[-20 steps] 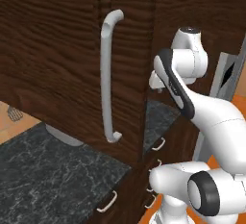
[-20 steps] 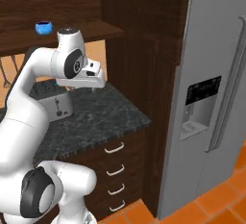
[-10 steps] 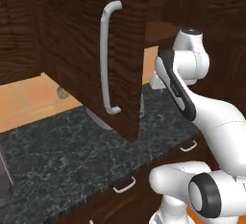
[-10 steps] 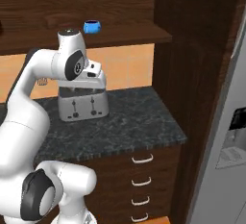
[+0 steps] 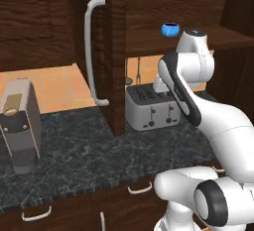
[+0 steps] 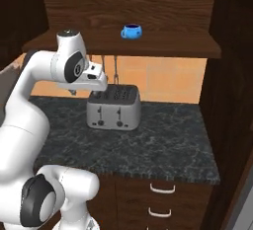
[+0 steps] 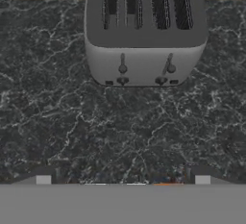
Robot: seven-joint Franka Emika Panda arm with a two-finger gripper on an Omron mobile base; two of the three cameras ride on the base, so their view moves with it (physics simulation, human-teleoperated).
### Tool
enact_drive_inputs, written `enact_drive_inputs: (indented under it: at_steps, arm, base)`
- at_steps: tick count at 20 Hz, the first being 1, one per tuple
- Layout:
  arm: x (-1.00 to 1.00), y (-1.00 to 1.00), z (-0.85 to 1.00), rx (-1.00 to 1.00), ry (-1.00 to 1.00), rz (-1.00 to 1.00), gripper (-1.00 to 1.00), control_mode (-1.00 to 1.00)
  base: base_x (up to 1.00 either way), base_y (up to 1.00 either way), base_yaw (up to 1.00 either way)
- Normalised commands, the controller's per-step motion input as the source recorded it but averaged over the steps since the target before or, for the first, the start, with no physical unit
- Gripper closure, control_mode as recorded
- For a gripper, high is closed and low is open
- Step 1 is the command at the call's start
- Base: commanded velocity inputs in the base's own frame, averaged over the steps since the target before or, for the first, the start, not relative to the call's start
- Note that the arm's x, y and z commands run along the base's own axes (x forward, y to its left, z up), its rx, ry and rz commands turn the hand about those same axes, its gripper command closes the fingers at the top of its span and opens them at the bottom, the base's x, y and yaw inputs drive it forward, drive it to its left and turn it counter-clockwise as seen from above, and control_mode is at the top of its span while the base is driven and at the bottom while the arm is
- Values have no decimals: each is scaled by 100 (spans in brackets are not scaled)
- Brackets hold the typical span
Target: Gather all objects into one cabinet and sort the glasses and bowls to opposite sides.
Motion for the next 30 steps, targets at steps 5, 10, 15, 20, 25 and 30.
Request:
enact_drive_inputs:
  at_steps: [5, 10, 15, 20, 25, 30]
  arm:
    - [0, 0, 0, 0, 0, 0, -100, 100]
    - [0, 0, 0, 0, 0, 0, -100, 100]
    - [0, 0, 0, 0, 0, 0, -100, 100]
    - [0, 0, 0, 0, 0, 0, -100, 100]
    - [0, 0, 0, 0, 0, 0, -100, 100]
    - [0, 0, 0, 0, 0, 0, -100, 100]
  base:
    - [49, -92, 41]
    - [43, -69, 27]
    - [0, -3, 1]
    - [25, -5, -21]
    - [16, 0, -22]
    - [17, 0, -10]
